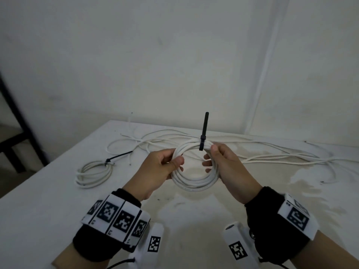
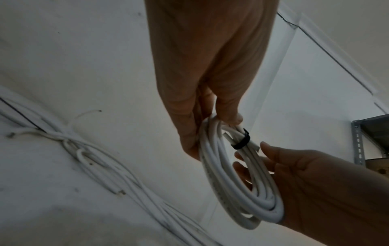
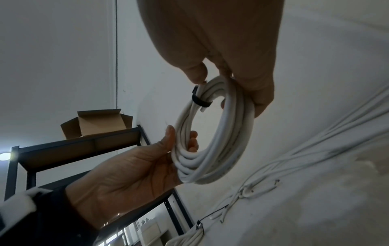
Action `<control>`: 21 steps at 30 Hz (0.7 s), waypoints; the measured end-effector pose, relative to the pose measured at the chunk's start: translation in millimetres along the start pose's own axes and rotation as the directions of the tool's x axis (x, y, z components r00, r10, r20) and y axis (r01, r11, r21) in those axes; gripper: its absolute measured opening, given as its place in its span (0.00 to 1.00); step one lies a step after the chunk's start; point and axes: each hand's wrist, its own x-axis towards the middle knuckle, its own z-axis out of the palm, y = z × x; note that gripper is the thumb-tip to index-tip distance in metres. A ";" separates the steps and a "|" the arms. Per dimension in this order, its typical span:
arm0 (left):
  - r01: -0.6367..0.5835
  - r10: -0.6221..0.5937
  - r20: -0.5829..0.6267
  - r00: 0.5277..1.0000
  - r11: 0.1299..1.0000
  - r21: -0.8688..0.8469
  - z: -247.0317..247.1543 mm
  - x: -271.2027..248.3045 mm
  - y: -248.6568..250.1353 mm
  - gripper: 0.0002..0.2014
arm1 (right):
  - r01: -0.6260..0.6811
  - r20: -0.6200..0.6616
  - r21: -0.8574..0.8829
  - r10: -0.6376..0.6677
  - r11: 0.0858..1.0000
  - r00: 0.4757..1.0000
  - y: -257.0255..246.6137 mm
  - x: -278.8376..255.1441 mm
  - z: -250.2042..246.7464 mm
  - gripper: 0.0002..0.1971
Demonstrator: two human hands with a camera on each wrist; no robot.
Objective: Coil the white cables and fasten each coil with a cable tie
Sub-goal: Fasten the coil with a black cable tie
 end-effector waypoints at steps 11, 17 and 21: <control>0.086 -0.037 -0.207 0.978 0.968 0.237 -87.6 0.0 -21.6 0.09 | -0.058 0.314 -0.242 0.134 0.969 0.940 2.0 10.5 68.7 0.28; 0.220 -0.124 -0.320 0.939 0.933 0.283 -136.7 0.9 -34.0 0.12 | -0.079 0.393 -0.345 0.220 0.935 0.893 3.7 23.4 87.0 0.28; 0.302 -0.163 -0.363 0.917 0.880 0.366 -164.9 6.8 -42.5 0.13 | -0.099 0.378 -0.356 0.240 0.929 0.894 12.3 35.0 89.0 0.28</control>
